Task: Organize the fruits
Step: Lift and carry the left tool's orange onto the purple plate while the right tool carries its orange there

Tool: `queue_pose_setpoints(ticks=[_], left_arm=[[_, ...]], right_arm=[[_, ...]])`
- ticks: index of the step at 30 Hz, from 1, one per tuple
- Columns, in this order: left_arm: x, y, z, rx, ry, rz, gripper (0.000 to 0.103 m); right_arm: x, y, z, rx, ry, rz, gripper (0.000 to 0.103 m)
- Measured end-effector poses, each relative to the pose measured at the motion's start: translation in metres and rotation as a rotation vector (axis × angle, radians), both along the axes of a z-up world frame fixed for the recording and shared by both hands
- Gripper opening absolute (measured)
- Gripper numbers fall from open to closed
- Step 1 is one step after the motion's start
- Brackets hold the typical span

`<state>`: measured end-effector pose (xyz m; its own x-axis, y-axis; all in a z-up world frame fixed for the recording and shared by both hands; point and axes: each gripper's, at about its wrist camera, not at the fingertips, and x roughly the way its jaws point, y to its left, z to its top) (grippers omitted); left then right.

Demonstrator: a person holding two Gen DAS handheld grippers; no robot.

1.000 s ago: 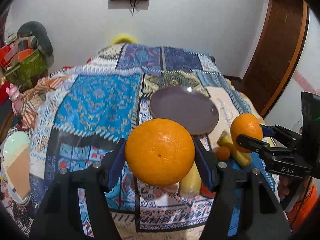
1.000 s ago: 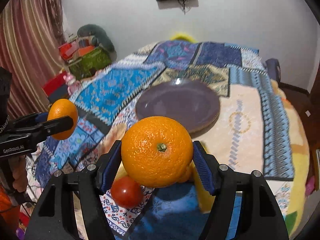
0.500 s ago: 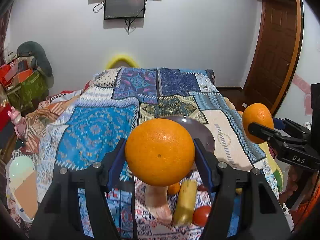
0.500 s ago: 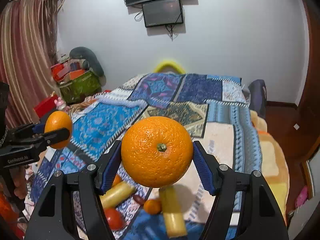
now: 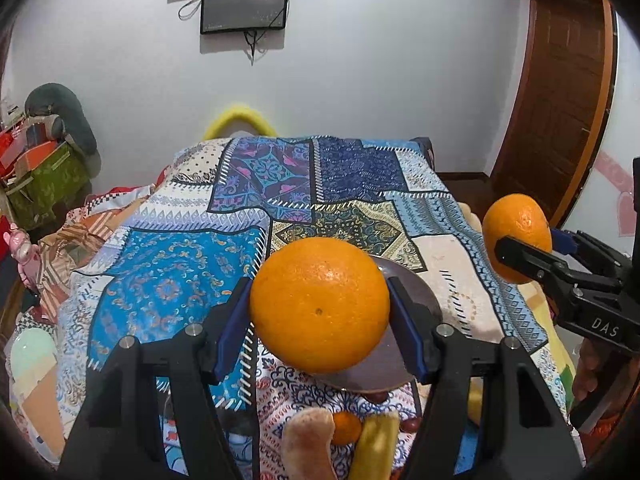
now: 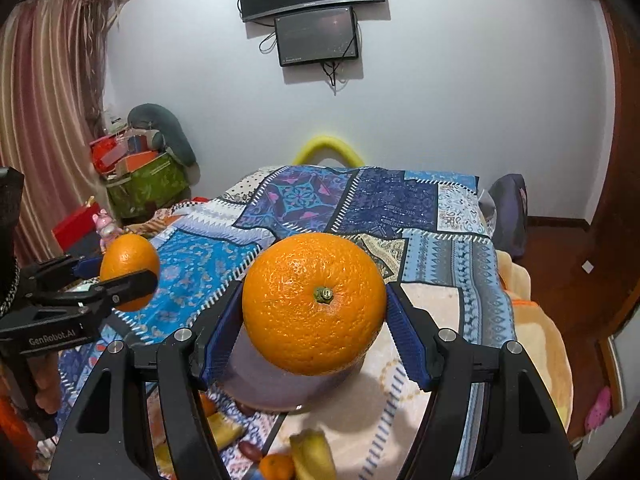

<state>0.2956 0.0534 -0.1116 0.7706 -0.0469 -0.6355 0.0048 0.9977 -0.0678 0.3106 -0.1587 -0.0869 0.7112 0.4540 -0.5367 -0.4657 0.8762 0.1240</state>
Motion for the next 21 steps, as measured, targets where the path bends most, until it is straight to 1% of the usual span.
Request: queue_pose_setpoints(ticks=[5, 12, 17, 21], left_arm=[[0.023, 0.003, -0.018, -0.001, 0.039, 0.007, 0.065], [0.051, 0.008, -0.045, -0.006, 0.098, 0.015, 0.065], [0.072, 0.010, -0.066, 0.004, 0.156, -0.007, 0.065], [0.083, 0.013, -0.082, -0.002, 0.202, -0.026, 0.065]], right_arm=[[0.019, 0.011, -0.010, -0.032, 0.013, 0.008, 0.066], [0.047, 0.025, -0.036, -0.067, 0.068, 0.021, 0.066], [0.067, 0.036, -0.057, -0.100, 0.120, 0.038, 0.066], [0.077, 0.044, -0.069, -0.151, 0.131, 0.047, 0.066]])
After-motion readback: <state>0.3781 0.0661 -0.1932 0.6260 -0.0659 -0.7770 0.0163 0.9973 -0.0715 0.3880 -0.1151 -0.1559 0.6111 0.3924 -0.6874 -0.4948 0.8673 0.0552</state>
